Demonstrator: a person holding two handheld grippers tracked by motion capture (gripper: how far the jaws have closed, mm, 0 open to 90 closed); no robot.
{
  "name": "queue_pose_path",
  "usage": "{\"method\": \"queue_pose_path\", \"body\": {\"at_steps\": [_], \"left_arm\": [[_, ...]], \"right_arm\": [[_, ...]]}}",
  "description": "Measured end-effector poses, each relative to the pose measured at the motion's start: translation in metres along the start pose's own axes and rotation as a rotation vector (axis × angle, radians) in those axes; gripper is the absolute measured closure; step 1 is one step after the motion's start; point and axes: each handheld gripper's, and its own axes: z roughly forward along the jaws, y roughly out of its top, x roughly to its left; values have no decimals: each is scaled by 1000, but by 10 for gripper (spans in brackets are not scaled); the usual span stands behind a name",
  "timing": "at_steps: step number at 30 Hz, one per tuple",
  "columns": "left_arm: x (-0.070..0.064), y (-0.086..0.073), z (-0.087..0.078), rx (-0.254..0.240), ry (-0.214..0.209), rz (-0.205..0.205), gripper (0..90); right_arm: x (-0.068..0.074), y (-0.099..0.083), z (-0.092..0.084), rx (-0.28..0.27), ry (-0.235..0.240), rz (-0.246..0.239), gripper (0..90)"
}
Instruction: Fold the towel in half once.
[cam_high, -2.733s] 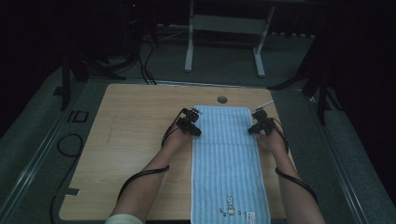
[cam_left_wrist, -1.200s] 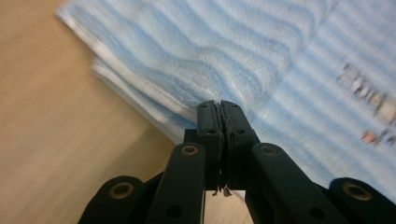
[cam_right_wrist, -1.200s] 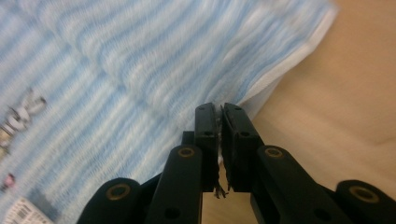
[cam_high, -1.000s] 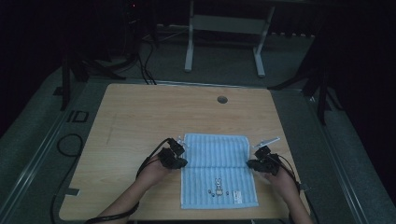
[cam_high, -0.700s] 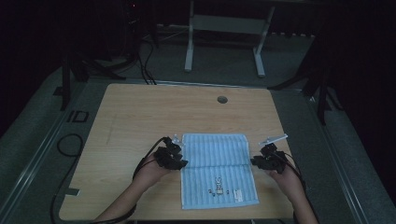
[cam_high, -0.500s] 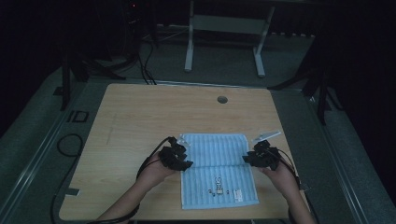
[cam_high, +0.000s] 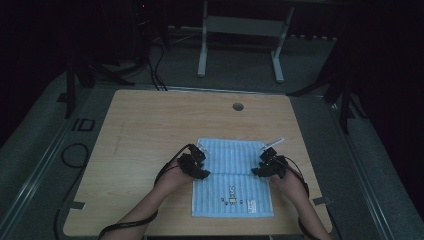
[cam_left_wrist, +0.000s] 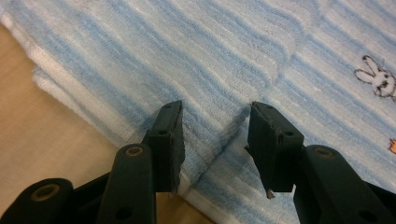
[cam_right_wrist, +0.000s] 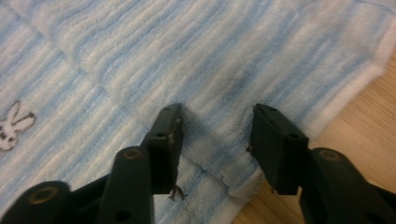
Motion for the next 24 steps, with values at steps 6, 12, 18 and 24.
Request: {"method": "queue_pose_path", "body": {"at_steps": [6,12,18,24], "left_arm": [[9,6,2,3,10,-14,541],[29,14,5,-4,28,-54,550],[35,23,9,3,63,-51,548],[34,25,10,13,64,-57,549]], "right_arm": [[-5,14,6,20,-7,-15,471],[-17,27,13,6,1,1,464],[-23,38,19,6,-17,4,456],[-25,43,21,14,-25,-2,437]]}}
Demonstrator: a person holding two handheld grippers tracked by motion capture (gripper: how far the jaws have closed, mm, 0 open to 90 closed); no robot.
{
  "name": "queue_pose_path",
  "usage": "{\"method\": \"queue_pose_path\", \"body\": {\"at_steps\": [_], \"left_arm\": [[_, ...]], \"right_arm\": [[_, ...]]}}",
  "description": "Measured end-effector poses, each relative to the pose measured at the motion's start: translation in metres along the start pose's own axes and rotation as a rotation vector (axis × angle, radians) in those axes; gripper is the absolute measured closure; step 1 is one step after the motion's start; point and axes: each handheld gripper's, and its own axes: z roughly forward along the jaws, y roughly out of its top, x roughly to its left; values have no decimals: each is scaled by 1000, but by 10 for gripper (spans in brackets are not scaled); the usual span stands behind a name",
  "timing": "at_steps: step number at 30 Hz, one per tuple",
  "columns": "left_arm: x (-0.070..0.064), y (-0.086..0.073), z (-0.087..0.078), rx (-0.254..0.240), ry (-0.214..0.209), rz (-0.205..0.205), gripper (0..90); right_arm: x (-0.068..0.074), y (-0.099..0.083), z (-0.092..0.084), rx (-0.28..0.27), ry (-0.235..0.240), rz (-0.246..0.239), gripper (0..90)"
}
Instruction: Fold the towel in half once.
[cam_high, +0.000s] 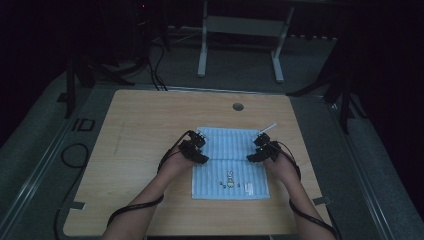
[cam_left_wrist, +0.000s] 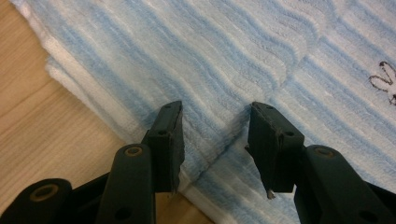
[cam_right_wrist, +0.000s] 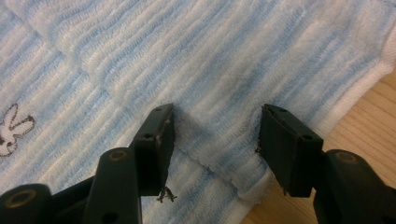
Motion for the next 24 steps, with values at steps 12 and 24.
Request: {"method": "queue_pose_path", "body": {"at_steps": [12,24], "left_arm": [[17,18,-45,-70,56,-46,481],[75,45,-24,-71,72,-218,481]], "right_arm": [[1,6,-34,-53,-39,-9,426],[-59,54,-32,-61,-97,153,440]]}}
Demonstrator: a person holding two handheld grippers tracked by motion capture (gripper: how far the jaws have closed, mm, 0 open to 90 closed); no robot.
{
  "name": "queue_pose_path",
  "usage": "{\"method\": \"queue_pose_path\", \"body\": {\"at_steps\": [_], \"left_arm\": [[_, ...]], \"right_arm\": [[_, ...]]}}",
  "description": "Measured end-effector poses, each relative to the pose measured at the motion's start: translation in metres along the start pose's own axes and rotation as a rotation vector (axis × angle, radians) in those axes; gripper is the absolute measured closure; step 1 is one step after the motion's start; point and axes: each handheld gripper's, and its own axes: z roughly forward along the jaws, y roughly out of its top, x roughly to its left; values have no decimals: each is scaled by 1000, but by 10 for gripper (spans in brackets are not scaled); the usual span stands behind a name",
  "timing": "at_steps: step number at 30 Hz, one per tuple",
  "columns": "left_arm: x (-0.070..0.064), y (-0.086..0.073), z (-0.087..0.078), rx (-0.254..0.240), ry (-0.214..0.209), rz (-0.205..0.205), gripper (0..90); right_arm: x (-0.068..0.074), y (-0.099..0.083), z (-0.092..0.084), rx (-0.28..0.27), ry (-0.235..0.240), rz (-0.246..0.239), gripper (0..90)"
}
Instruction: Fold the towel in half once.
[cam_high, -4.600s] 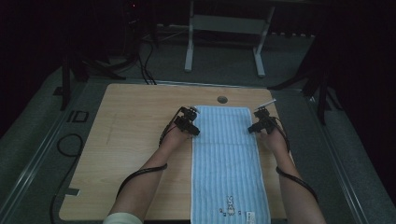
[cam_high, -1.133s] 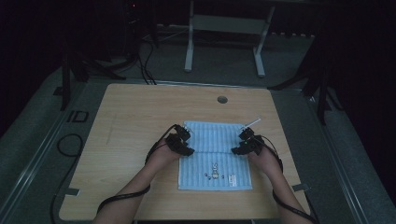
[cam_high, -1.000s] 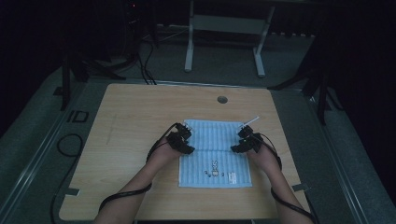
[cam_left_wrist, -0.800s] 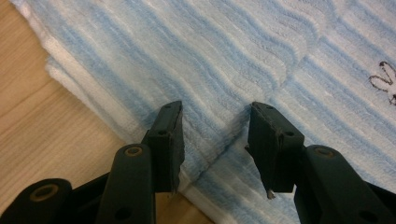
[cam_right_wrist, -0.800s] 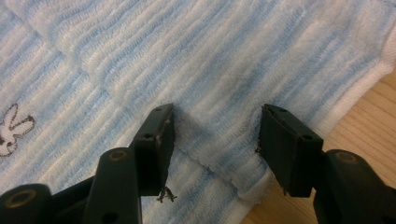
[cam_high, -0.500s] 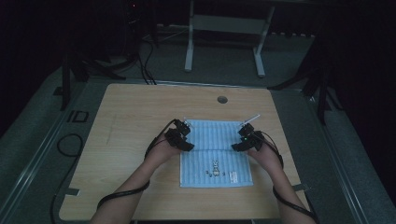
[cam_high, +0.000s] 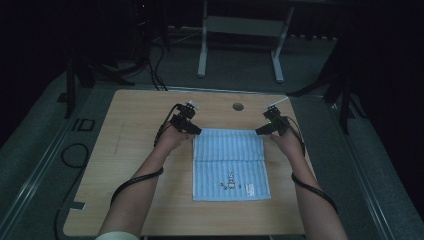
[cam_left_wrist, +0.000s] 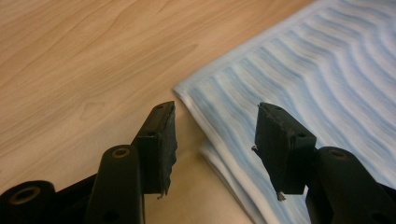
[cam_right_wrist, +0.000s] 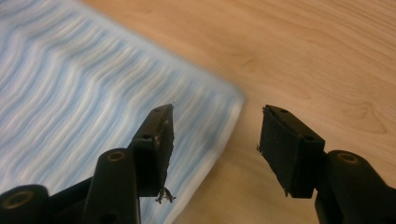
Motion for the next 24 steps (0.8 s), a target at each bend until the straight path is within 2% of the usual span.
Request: {"method": "queue_pose_path", "body": {"at_steps": [2,5,6,9,11,12,14,17,18,20,21,22,24], "left_arm": [[3,2,9,15,-7,-23,481],[4,3,16,14,-2,-43,480],[4,2,22,12,0,-63,464],[4,1,32,26,-10,-70,450],[5,1,36,38,-1,-69,451],[5,2,40,46,0,-69,451],[5,3,43,40,6,-68,451],[3,4,47,44,4,-64,450],[1,5,50,61,14,-50,450],[0,5,52,53,27,-41,437],[-1,6,53,46,42,-43,455],[-3,6,53,48,48,-28,477],[-7,7,53,47,31,-13,631]], "right_arm": [[-8,6,6,9,1,39,449],[-15,13,16,19,-6,65,450],[-16,14,19,26,-11,71,453],[-20,15,30,57,6,104,464],[-20,14,34,68,4,106,484],[-20,13,44,91,-2,121,484],[-19,12,49,103,5,129,494],[-16,13,54,120,6,118,511],[-14,13,55,125,1,112,521],[-13,13,59,135,-6,105,541],[-12,13,61,135,-23,98,617],[-11,13,61,137,-21,93,648],[-8,14,61,140,-20,63,768]]}}
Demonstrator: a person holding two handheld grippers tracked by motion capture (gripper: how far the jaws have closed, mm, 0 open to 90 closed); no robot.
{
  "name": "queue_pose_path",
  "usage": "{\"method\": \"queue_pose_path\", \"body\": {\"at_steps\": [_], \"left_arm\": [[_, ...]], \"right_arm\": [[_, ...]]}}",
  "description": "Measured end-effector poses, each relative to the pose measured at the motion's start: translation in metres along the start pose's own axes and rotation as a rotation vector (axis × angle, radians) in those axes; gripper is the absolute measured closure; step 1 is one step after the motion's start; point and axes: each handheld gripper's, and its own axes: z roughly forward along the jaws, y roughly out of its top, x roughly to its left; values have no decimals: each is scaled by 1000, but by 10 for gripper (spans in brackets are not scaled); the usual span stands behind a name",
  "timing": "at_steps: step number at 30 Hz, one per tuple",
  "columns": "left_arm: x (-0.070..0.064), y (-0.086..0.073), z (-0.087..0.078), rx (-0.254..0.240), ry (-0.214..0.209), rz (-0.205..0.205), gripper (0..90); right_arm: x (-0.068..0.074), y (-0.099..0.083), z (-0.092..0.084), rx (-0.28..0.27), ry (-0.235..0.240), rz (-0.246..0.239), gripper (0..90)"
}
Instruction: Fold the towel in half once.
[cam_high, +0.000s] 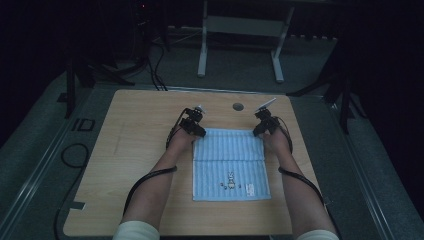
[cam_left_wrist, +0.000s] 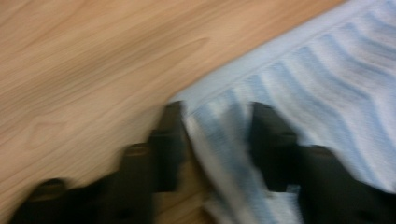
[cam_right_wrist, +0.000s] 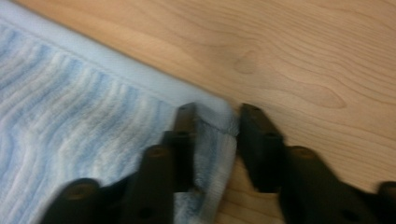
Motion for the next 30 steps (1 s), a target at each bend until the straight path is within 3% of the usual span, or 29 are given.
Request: {"method": "queue_pose_path", "body": {"at_steps": [2,4,5,8,9,10,11,12,13,14,15,16,17,18,19,20,21,22,23,24,27,30], "left_arm": [[-4,1,0,-2,-24,14,813],[-5,2,-2,-1,-23,21,864],[-4,4,-7,-9,-57,23,869],[-4,7,-16,-32,-66,30,873],[-3,12,-28,-67,-92,33,873],[-3,12,-28,-67,-92,33,873],[-1,18,-43,-90,-104,36,872],[-1,18,-43,-90,-104,36,872],[1,24,-62,-138,-87,34,872],[1,24,-62,-138,-87,34,871],[4,31,-82,-183,-90,33,871],[4,31,-82,-183,-90,33,871],[6,39,-103,-220,-70,40,871],[6,39,-103,-220,-70,40,870],[8,46,-126,-267,-64,36,870],[8,46,-126,-267,-64,36,870],[10,51,-148,-313,-66,36,870],[10,51,-148,-313,-66,36,869],[9,53,-166,-347,-46,43,868],[9,53,-166,-347,-46,43,869],[4,45,-185,-390,-51,64,868],[-1,36,-187,-394,-69,85,868]], "right_arm": [[4,0,-1,-2,-11,-19,821],[6,1,-2,-8,-20,-28,826],[6,1,-7,-29,-16,-29,829],[5,3,-15,-54,-12,-26,829],[4,6,-26,-79,-1,-24,829],[4,6,-26,-79,-1,-24,829],[3,11,-39,-110,3,-27,829],[3,11,-39,-110,3,-27,829],[2,16,-54,-151,7,-29,829],[3,20,-63,-164,2,-36,829],[3,23,-72,-180,0,-40,829],[2,27,-82,-201,4,-41,829],[2,31,-92,-220,6,-43,829],[2,34,-103,-244,-1,-45,829],[1,38,-115,-268,-6,-48,828],[1,38,-115,-268,-6,-48,828],[2,45,-137,-316,-9,-57,828],[2,47,-148,-340,-8,-61,828],[3,49,-159,-368,0,-68,827],[3,49,-159,-368,0,-68,827],[7,46,-188,-431,16,-97,827],[11,38,-194,-446,12,-114,826]]}}
